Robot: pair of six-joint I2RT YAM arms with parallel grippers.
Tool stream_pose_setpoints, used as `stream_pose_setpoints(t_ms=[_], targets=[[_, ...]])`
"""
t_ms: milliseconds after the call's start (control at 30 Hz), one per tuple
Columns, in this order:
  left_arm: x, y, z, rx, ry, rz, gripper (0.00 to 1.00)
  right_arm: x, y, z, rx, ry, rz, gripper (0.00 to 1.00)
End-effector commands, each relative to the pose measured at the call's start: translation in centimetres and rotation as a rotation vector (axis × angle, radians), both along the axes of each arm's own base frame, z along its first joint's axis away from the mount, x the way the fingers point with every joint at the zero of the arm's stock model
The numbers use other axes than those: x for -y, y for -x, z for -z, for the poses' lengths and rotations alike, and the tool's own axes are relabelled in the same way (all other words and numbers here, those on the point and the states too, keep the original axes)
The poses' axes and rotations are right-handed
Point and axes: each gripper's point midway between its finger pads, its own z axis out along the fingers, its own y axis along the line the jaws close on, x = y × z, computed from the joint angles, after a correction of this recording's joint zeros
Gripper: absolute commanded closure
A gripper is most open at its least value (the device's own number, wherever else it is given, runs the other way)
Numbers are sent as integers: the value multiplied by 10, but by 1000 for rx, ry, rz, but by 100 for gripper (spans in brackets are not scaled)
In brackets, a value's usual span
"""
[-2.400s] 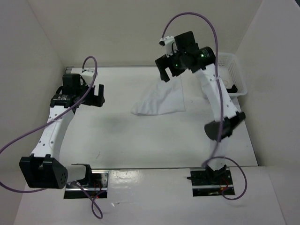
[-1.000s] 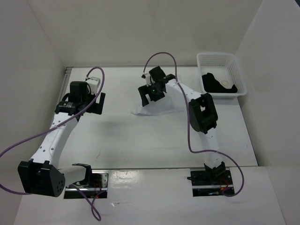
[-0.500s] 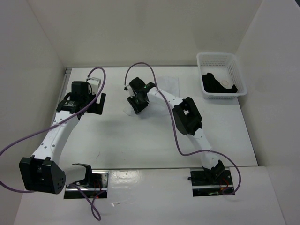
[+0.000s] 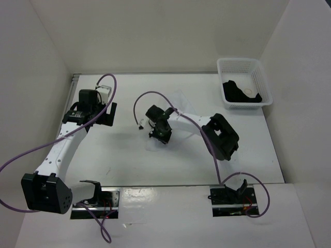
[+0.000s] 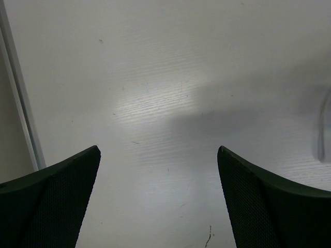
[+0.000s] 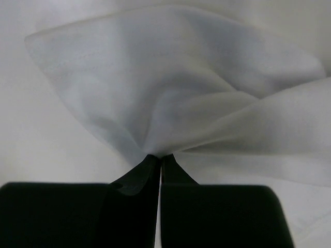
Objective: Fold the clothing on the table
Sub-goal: Flatten the skirt out
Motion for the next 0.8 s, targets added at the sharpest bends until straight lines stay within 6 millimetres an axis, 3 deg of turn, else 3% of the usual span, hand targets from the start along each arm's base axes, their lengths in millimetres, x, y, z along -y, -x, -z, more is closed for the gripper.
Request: stream_pose_setpoints(t_ms=[0, 67, 133, 233, 300, 333, 400, 433, 500, 600, 767], targets=[[5, -2, -7, 34, 27, 2, 0, 44, 55, -1, -42, 159, -297, 100], [5, -2, -7, 34, 27, 2, 0, 71, 66, 1, -59, 238, -349, 100], [6, -1, -10, 43, 28, 15, 0, 94, 66, -5, -24, 317, -375, 100], [7, -1, -10, 42, 34, 22, 0, 113, 51, -24, 51, 371, -345, 98], [7, -2, -7, 33, 33, 22, 0, 112, 43, -44, 86, 337, -306, 65], [7, -2, -7, 33, 33, 22, 0, 100, 39, -61, 99, 259, -296, 28], [7, -2, -7, 33, 33, 22, 0, 84, 37, -101, 164, 133, -266, 13], [7, -2, -7, 33, 33, 22, 0, 67, 38, -124, 183, 32, -280, 1], [7, -3, -4, 24, 33, 21, 0, 51, 41, -161, 216, -91, -257, 1], [7, -3, -4, 24, 33, 21, 0, 34, 40, -181, 220, -197, -197, 1], [6, -3, -2, 15, 25, 15, 0, 17, 19, -148, 185, -187, -4, 1]])
